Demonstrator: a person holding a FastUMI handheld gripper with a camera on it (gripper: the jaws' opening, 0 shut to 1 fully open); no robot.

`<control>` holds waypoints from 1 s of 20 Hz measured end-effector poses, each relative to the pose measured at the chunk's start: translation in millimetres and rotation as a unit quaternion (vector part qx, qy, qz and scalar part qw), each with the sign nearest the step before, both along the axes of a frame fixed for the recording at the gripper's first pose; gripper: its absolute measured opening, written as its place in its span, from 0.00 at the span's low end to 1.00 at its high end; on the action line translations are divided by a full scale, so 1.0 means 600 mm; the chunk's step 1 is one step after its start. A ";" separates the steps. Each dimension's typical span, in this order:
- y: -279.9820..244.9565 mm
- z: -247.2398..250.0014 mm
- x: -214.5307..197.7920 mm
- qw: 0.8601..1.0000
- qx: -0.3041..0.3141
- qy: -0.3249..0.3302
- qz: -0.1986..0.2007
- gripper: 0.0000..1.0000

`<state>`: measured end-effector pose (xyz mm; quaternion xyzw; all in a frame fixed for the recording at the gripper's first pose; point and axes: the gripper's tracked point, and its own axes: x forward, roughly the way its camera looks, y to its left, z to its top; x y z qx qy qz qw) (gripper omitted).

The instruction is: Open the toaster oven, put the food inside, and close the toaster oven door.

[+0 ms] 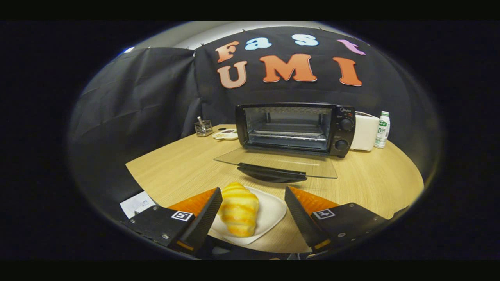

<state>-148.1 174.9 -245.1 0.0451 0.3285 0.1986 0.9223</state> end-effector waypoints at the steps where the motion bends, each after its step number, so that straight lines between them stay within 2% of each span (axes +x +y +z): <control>1: 0.007 -0.007 -0.011 1.000 -0.006 0.009 0.010 0.97; 6: 0.008 -0.051 -0.030 0.997 -0.058 0.040 0.026 0.98; 13: 0.030 -0.087 -0.046 0.992 -0.089 0.072 0.058 0.98; 14: 0.034 -0.084 -0.045 0.993 -0.078 0.072 0.056 0.98; 16: 0.032 -0.086 -0.047 0.993 -0.068 0.084 0.050 0.91; 19: 0.029 -0.086 -0.041 0.993 -0.061 0.087 0.044 0.74; 20: 0.029 -0.085 -0.041 0.993 -0.055 0.092 0.040 0.72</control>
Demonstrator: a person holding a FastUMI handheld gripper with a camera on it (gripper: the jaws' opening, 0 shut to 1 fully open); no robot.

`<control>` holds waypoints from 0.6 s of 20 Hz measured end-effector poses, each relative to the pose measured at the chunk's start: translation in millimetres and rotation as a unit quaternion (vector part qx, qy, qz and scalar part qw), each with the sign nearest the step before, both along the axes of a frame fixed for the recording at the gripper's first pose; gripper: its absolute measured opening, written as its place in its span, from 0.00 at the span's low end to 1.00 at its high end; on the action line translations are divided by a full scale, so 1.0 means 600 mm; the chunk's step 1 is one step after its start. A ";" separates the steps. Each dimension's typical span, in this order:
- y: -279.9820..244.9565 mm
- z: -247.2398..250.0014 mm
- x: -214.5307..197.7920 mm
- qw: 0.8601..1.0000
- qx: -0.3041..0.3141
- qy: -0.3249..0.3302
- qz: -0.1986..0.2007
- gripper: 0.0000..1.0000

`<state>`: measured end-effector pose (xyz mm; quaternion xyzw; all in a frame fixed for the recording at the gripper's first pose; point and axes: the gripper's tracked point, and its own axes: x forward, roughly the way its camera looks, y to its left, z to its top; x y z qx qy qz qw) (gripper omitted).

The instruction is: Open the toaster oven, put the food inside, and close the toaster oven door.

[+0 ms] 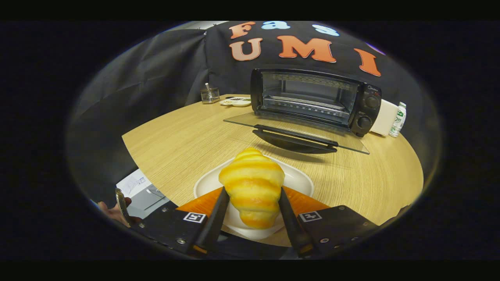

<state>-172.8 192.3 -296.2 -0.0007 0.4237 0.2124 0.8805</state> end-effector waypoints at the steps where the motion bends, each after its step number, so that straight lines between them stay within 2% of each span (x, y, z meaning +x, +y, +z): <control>1: 0.000 0.002 0.001 1.000 0.013 0.004 -0.007 0.68; 7: 0.014 0.062 0.011 0.991 0.130 0.009 -0.031 0.63; 9: 0.018 0.093 0.032 0.982 0.184 0.006 -0.044 0.63; 12: 0.014 0.134 0.096 0.959 0.269 0.002 -0.089 0.63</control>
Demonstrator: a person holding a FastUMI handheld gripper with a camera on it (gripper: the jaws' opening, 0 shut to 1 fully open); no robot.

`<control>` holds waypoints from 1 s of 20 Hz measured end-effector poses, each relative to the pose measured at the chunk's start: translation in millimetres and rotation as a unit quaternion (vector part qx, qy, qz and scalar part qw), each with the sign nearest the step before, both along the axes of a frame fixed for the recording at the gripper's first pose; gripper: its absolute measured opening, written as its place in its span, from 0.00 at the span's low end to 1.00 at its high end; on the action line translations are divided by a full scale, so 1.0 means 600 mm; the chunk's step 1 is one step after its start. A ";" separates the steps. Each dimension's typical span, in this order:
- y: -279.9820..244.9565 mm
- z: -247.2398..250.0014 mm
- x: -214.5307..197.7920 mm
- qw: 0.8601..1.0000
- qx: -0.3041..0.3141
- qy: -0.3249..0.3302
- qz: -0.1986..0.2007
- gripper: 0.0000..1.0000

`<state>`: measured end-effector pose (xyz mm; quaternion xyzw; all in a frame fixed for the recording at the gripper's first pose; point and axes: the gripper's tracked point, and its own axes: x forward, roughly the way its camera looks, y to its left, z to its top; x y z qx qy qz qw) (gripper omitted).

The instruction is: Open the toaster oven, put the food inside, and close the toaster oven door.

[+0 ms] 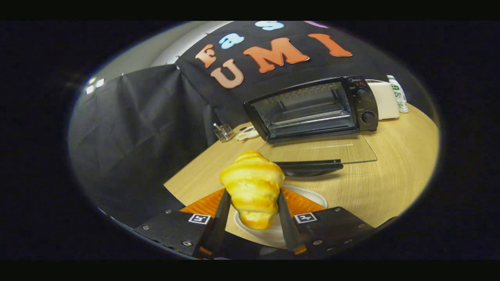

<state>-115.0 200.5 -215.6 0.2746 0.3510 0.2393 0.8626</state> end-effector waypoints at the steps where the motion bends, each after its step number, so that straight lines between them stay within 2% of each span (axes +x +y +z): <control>1: 0.000 0.008 0.025 1.000 0.025 0.001 -0.012 0.63; 5: -0.012 0.006 0.126 0.995 0.075 0.023 -0.062 0.62; 11: -0.055 -0.021 0.255 0.993 0.024 0.027 -0.113 0.63; 15: -0.064 -0.047 0.332 0.990 0.001 0.042 -0.134 0.62; 20: -0.059 -0.074 0.389 0.988 -0.021 0.043 -0.148 0.62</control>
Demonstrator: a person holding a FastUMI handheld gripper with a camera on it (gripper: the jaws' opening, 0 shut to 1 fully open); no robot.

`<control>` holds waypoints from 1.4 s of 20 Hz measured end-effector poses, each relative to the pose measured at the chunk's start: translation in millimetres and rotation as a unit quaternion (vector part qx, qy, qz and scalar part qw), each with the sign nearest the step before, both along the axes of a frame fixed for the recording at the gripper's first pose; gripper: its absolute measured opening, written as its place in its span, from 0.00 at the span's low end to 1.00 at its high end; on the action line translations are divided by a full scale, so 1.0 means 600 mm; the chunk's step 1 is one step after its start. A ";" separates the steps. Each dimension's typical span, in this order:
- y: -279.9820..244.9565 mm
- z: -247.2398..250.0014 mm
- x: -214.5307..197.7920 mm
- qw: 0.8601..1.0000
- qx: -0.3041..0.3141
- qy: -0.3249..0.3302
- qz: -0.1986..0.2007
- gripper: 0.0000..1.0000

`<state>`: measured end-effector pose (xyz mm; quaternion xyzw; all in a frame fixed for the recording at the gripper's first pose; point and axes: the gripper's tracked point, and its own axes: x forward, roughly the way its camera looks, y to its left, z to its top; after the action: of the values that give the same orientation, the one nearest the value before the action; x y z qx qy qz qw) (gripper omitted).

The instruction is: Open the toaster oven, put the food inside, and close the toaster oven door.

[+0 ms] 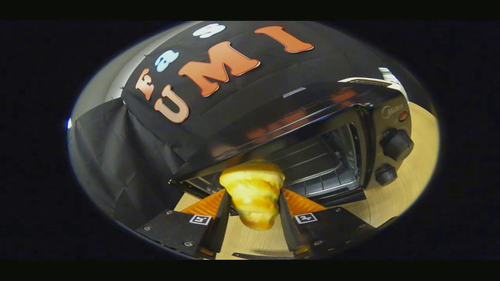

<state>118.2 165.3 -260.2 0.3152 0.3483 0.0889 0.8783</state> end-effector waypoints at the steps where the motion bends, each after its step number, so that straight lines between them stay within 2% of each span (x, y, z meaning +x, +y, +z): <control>1: 0.001 -0.002 0.008 1.000 -0.009 -0.003 0.000 0.62; 5: 0.010 -0.028 0.029 0.999 -0.033 0.012 0.009 0.62; 8: -0.011 -0.042 0.051 0.997 -0.076 0.010 -0.006 0.62; 10: -0.014 -0.040 0.066 0.997 -0.082 0.007 -0.012 0.63; 12: -0.010 -0.050 0.072 0.995 -0.099 0.012 -0.006 0.63; 14: -0.030 -0.061 0.074 0.990 -0.139 0.013 -0.015 0.67; 17: -0.044 -0.063 0.064 0.984 -0.176 0.008 -0.007 0.79; 19: -0.054 -0.048 0.060 0.982 -0.187 -0.004 -0.005 0.81; 23: -0.068 0.002 0.015 0.982 -0.186 -0.031 0.013 0.81; 28: -0.078 0.051 -0.116 0.973 -0.215 -0.063 0.060 0.86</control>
<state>48.7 118.5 -229.3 0.0910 0.3216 0.0838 0.9387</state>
